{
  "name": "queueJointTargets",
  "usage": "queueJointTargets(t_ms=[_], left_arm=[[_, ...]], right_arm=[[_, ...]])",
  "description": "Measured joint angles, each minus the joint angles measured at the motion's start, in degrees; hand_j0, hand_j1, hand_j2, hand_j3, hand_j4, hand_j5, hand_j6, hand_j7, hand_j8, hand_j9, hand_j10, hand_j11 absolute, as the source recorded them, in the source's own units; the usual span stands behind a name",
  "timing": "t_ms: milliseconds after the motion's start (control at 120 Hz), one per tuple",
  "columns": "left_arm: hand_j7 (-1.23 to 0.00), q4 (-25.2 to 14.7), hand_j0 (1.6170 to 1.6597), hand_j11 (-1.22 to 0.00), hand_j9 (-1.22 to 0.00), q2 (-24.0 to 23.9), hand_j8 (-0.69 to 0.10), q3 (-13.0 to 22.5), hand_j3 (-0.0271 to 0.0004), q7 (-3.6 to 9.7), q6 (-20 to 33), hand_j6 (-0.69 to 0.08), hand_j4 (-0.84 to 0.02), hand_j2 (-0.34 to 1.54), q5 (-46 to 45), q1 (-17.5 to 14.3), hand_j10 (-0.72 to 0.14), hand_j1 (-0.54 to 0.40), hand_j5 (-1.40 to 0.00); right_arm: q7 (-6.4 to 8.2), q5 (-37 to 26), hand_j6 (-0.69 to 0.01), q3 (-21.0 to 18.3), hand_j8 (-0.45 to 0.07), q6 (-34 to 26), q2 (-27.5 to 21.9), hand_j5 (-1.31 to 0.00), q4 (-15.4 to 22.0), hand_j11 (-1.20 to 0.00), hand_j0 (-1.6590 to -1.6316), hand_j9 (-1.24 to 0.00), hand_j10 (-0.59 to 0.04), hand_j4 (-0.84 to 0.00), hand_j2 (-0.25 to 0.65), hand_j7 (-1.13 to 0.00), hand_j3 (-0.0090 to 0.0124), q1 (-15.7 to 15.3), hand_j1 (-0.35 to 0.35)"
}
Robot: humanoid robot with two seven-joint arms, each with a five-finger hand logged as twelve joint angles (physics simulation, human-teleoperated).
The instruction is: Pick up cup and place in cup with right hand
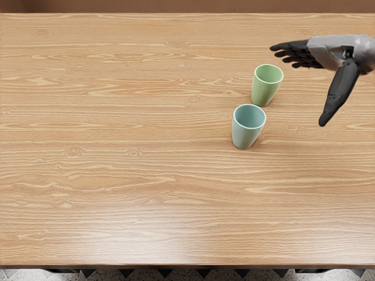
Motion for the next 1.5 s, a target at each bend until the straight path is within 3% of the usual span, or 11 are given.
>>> queueJointTargets(t_ms=[125,242,317,483,592,708,1150,1500], left_arm=[[0.0,-0.02,1.6581,0.0,0.0,0.0,0.0,0.0,-0.0001,0.0,0.0,0.0,0.0,0.0,0.0,0.0,0.0,0.349,0.0],[0.0,-0.02,1.6581,0.0,0.0,0.0,0.0,0.0,-0.0001,0.0,0.0,0.0,0.0,0.0,0.0,0.0,0.0,0.349,0.0],[0.0,-0.01,1.6581,0.0,0.0,0.0,0.0,0.0,-0.0001,0.0,0.0,0.0,0.0,0.0,0.0,0.0,0.0,0.349,0.0],[0.0,-0.02,1.6581,0.0,0.0,0.0,0.0,0.01,0.0,0.0,0.0,0.0,0.0,0.0,0.0,0.0,0.0,0.349,0.0],[0.0,-0.01,1.6581,0.0,0.0,0.0,0.0,0.01,0.0,0.0,0.0,0.0,0.0,0.0,0.0,0.0,0.0,0.349,0.0],[0.0,-0.02,1.6581,0.0,0.0,0.0,0.0,0.01,0.0,0.0,0.0,0.0,0.0,0.0,0.0,0.0,0.0,0.349,0.0],[0.0,-0.01,1.6581,0.0,0.0,0.0,0.0,0.0,0.0,0.0,0.0,0.0,0.0,0.0,0.0,0.0,0.0,0.349,0.0],[0.0,-0.02,1.6581,0.0,0.0,0.0,0.0,0.0,0.0,0.0,0.0,0.0,0.0,0.0,0.0,0.0,0.0,0.349,0.0]], right_arm=[[-0.17,-10.26,-0.005,-0.55,-0.004,-2.71,4.69,0.0,0.49,0.0,-1.6581,0.0,-0.003,-0.004,0.001,0.0,0.0,0.6,-0.349],[-0.32,-16.41,-0.006,-2.83,-0.005,-3.5,8.5,0.0,0.72,0.0,-1.6581,0.0,-0.003,-0.004,0.001,0.0,0.0,1.12,-0.349],[-1.29,-18.53,-0.006,-4.65,-0.005,-3.59,11.18,0.0,0.82,0.0,-1.6581,0.0,-0.003,-0.004,0.001,0.0,0.0,2.6,-0.349],[-3.01,-20.76,-0.005,-8.92,-0.004,-3.7,15.55,0.0,1.35,0.0,-1.6581,0.0,-0.003,-0.004,0.001,0.0,0.0,6.37,-0.349],[-4.79,-21.62,-0.005,-9.94,-0.004,-3.69,16.65,0.0,2.24,0.0,-1.6581,0.0,-0.003,-0.004,0.0,0.0,0.0,7.18,-0.349],[-5.63,-22.58,-0.023,-11.33,-0.022,-3.83,17.22,-0.02,2.83,-0.02,-1.6581,-0.02,-0.021,-0.021,-0.003,-0.02,0.0,7.39,-0.328],[-6.03,-27.09,-0.154,-15.57,-0.153,-10.04,19.3,-0.19,2.48,-0.19,-1.6581,-0.19,-0.152,-0.152,-0.029,-0.19,0.0,6.09,-0.171],[-5.85,-28.73,-0.187,-17.31,-0.185,-14.47,21.37,-0.24,-0.25,-0.24,-1.6581,-0.24,-0.184,-0.185,-0.035,-0.24,0.0,3.89,-0.133]])
